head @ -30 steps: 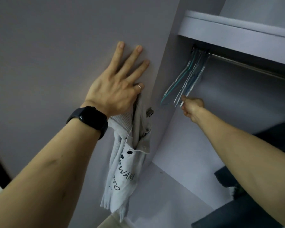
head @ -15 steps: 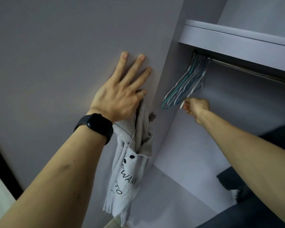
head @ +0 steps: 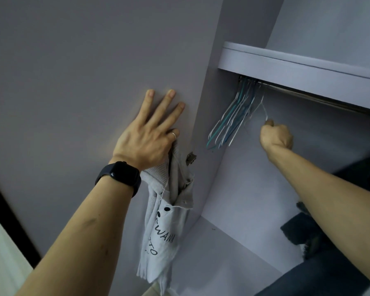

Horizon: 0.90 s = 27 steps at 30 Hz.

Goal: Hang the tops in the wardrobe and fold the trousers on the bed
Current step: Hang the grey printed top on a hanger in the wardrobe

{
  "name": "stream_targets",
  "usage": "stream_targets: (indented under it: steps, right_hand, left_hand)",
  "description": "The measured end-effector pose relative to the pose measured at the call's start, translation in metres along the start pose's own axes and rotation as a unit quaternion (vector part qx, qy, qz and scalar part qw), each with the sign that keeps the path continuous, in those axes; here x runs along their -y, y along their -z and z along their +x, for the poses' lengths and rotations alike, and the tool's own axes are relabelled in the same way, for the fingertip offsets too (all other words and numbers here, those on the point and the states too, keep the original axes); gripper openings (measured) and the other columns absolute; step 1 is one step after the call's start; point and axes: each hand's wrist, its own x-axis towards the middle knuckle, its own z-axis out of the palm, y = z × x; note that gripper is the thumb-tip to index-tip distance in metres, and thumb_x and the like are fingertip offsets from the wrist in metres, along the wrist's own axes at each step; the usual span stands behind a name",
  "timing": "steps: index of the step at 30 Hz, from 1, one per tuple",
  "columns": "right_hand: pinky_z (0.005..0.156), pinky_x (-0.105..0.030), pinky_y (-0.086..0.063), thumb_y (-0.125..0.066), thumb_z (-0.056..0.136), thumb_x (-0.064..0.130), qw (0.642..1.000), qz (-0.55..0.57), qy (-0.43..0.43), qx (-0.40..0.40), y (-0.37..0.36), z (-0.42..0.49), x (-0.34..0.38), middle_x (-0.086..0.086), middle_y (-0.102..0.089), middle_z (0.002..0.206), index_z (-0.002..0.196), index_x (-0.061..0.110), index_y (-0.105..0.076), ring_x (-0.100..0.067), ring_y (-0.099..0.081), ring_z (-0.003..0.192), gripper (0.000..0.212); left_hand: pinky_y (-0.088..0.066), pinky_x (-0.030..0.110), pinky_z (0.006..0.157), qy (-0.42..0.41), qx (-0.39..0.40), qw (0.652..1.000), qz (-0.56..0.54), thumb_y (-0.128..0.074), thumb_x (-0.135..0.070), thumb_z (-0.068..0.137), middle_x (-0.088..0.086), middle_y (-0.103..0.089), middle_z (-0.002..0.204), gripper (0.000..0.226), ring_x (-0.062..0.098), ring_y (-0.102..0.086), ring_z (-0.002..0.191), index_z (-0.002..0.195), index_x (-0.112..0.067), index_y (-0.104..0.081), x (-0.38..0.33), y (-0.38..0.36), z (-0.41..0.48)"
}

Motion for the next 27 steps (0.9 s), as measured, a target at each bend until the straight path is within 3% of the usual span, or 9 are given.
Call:
stream_targets:
  steps: [5, 9, 12, 16, 18, 19, 21, 23, 27]
  right_hand:
    - [0.080, -0.039, -0.045, -0.034, 0.101, 0.045, 0.999, -0.028, 0.040, -0.001, 0.043, -0.011, -0.027, -0.021, -0.068, 0.108, 0.094, 0.012, -0.067, -0.042, -0.062, 0.098, 0.048]
    - [0.068, -0.038, -0.045, -0.042, 0.103, 0.042, 0.998, 0.044, 0.032, 0.037, 0.078, -0.059, -0.074, -0.011, -0.062, 0.070, 0.066, 0.009, -0.051, -0.037, -0.057, 0.073, 0.050]
    - [0.060, -0.037, -0.041, -0.051, 0.103, 0.041, 0.990, 0.105, -0.002, 0.092, 0.116, -0.124, -0.114, 0.005, -0.049, 0.047, 0.057, 0.014, -0.044, -0.021, -0.048, 0.054, 0.054]
    - [0.058, -0.037, -0.042, -0.061, 0.097, 0.037, 0.973, 0.142, -0.075, 0.164, 0.159, -0.214, -0.163, 0.000, -0.048, 0.047, 0.055, 0.018, -0.054, -0.006, -0.043, 0.046, 0.047]
    - [0.058, -0.029, -0.042, -0.064, 0.096, 0.037, 0.965, 0.153, -0.095, 0.192, 0.170, -0.241, -0.174, -0.010, -0.049, 0.053, 0.061, 0.006, -0.053, -0.012, -0.043, 0.053, 0.048]
    - [0.057, -0.029, -0.039, -0.064, 0.096, 0.037, 0.962, 0.157, -0.096, 0.201, 0.172, -0.250, -0.176, -0.016, -0.049, 0.058, 0.065, -0.001, -0.054, -0.014, -0.043, 0.057, 0.050]
    - [0.058, -0.032, -0.034, -0.064, 0.097, 0.034, 0.955, 0.181, -0.109, 0.210, 0.177, -0.263, -0.172, -0.024, -0.044, 0.062, 0.077, -0.014, -0.054, -0.016, -0.041, 0.061, 0.054]
    - [0.056, -0.030, -0.028, -0.064, 0.098, 0.034, 0.944, 0.224, -0.142, 0.196, 0.186, -0.272, -0.174, -0.011, -0.033, 0.060, 0.077, -0.017, -0.049, -0.014, -0.034, 0.058, 0.057]
    - [0.045, -0.023, -0.023, -0.066, 0.098, 0.035, 0.921, 0.306, -0.172, 0.167, 0.196, -0.283, -0.179, 0.007, -0.025, 0.052, 0.054, 0.020, -0.034, -0.009, -0.024, 0.047, 0.057]
  left_hand:
    - [0.000, 0.068, 0.120, -0.002, -0.003, 1.000, -0.018, -0.040, -0.020, 0.103, 0.019, -0.032, 0.161, 0.033, 0.050, -0.023, 0.148, 0.099, -0.014, -0.073, 0.001, 0.003, 0.002]
    - [0.000, 0.068, 0.120, 0.003, 0.001, 1.000, -0.023, -0.044, -0.017, 0.102, 0.020, -0.031, 0.160, 0.029, 0.050, -0.025, 0.147, 0.100, -0.015, -0.073, 0.000, 0.009, 0.007]
    - [-0.002, 0.068, 0.120, -0.004, 0.028, 0.999, -0.037, -0.045, -0.018, 0.099, 0.018, -0.037, 0.158, 0.030, 0.050, -0.026, 0.146, 0.098, -0.015, -0.074, -0.001, 0.020, 0.012]
    - [0.006, 0.065, 0.119, 0.010, 0.115, 0.990, -0.080, -0.066, -0.019, 0.086, 0.016, -0.044, 0.154, 0.015, 0.049, -0.026, 0.147, 0.094, -0.012, -0.077, -0.003, 0.040, 0.018]
    - [0.009, 0.062, 0.119, 0.041, 0.166, 0.975, -0.141, -0.057, -0.019, 0.086, 0.014, -0.051, 0.150, 0.023, 0.045, -0.030, 0.147, 0.095, -0.010, -0.077, -0.009, 0.052, 0.022]
    - [0.004, 0.062, 0.120, 0.059, 0.189, 0.963, -0.181, -0.052, -0.021, 0.086, 0.013, -0.053, 0.148, 0.029, 0.043, -0.034, 0.145, 0.096, -0.009, -0.076, -0.013, 0.057, 0.022]
    - [-0.023, 0.061, 0.114, 0.071, 0.220, 0.937, -0.260, -0.047, -0.025, 0.089, 0.012, -0.055, 0.144, 0.033, 0.039, -0.046, 0.136, 0.098, -0.008, -0.074, -0.027, 0.071, 0.018]
    - [-0.044, 0.054, 0.094, 0.032, 0.234, 0.915, -0.326, -0.045, -0.028, 0.093, 0.012, -0.056, 0.139, 0.033, 0.040, -0.057, 0.116, 0.096, -0.007, -0.070, -0.054, 0.089, 0.013]
    - [-0.051, 0.044, 0.080, -0.080, 0.285, 0.868, -0.399, -0.053, -0.028, 0.098, -0.007, -0.043, 0.153, 0.017, 0.033, -0.063, 0.103, 0.096, -0.017, -0.066, -0.105, 0.116, -0.001]
